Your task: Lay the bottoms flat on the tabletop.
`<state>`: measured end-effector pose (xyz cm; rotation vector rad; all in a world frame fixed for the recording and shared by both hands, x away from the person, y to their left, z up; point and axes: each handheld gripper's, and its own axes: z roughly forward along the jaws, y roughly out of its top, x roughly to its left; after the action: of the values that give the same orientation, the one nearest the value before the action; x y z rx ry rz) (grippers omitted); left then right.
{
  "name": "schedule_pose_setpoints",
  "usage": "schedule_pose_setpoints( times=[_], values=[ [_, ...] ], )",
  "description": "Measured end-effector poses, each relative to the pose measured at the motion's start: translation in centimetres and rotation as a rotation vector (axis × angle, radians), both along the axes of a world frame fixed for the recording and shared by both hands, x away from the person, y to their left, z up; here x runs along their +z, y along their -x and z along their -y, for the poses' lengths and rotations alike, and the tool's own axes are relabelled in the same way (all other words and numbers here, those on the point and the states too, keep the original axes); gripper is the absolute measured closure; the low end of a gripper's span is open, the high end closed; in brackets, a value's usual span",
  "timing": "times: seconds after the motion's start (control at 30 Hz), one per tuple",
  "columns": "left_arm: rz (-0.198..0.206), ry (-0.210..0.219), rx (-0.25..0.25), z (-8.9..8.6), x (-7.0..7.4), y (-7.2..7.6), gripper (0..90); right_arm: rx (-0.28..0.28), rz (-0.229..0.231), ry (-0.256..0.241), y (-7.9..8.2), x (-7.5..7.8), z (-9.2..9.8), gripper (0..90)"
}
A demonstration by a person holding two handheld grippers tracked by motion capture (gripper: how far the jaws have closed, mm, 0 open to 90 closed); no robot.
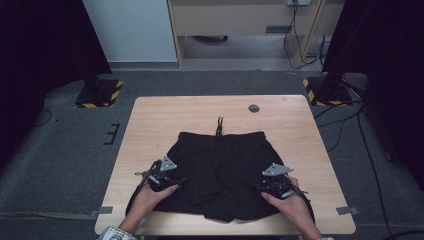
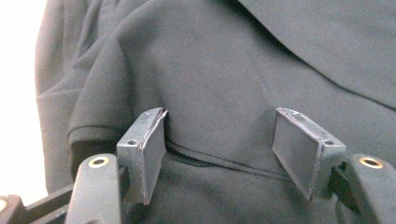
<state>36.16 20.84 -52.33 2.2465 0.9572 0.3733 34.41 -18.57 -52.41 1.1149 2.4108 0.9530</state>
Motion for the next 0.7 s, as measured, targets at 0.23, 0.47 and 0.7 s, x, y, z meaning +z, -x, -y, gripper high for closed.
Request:
schedule_pose_setpoints(
  times=[0.23, 0.47, 0.7],
  values=[
    [0.045, -0.009, -0.02, 0.4, 1.4, 0.8, 31.3, 0.02, 0.011, -0.058, 0.6, 1.8, 1.3, 32.5],
    [0.195, 0.063, 0.025, -1.0, 6.0, -1.8, 29.7, -0.015, 0.103, -0.115, -3.5, 5.1, 4.1, 30.3],
    [0.174, 0.04, 0.1, -2.0, 6.4, -7.8, 30.3, -0.092, 0.061, -0.054, -8.8, 2.0, 5.9, 57.4]
  ],
)
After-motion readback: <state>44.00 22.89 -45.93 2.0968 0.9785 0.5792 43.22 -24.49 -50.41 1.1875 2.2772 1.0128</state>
